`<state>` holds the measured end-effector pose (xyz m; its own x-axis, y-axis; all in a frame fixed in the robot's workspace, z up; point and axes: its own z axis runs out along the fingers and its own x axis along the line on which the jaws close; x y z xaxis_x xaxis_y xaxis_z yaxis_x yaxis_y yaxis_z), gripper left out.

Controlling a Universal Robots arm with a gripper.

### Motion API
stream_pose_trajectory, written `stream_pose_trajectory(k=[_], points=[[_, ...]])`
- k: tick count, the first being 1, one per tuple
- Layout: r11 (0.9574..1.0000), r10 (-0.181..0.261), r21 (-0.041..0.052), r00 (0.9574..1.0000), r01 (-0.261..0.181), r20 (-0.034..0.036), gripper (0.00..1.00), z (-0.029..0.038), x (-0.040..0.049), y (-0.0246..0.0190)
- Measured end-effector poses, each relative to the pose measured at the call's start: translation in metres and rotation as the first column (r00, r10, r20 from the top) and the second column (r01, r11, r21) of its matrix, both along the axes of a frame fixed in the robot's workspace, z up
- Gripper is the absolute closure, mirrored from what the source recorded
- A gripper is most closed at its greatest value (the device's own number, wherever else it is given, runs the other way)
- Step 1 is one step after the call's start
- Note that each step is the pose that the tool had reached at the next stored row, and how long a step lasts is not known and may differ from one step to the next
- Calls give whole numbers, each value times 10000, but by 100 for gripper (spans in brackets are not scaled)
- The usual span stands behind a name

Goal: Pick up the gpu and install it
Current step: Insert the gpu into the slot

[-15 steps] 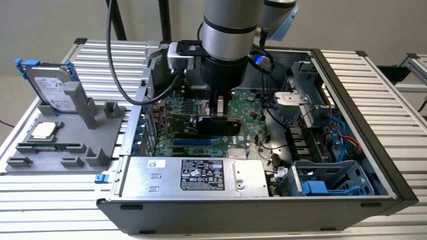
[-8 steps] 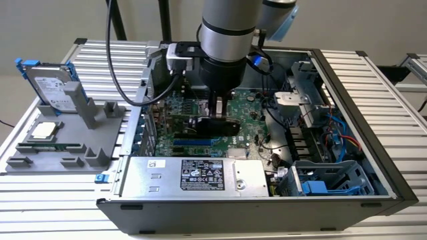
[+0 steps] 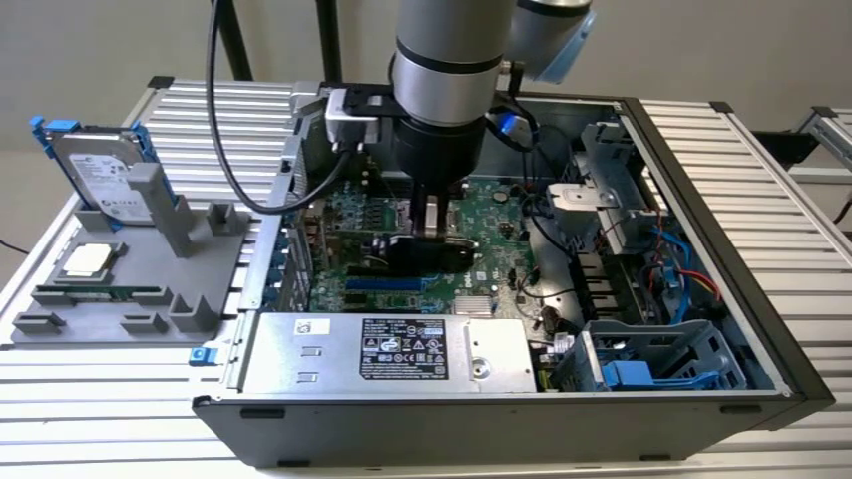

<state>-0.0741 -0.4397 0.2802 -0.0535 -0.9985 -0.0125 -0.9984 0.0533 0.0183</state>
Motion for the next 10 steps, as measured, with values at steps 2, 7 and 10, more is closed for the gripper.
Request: stream_pose_trajectory(k=[2, 7, 10], points=[[10000, 0, 0, 10000, 0, 0, 100, -3, -20, -2], [10000, 0, -1, 10000, 0, 0, 100, -13, -76, -2], [10000, 0, 0, 10000, 0, 0, 100, -17, -109, -2]])
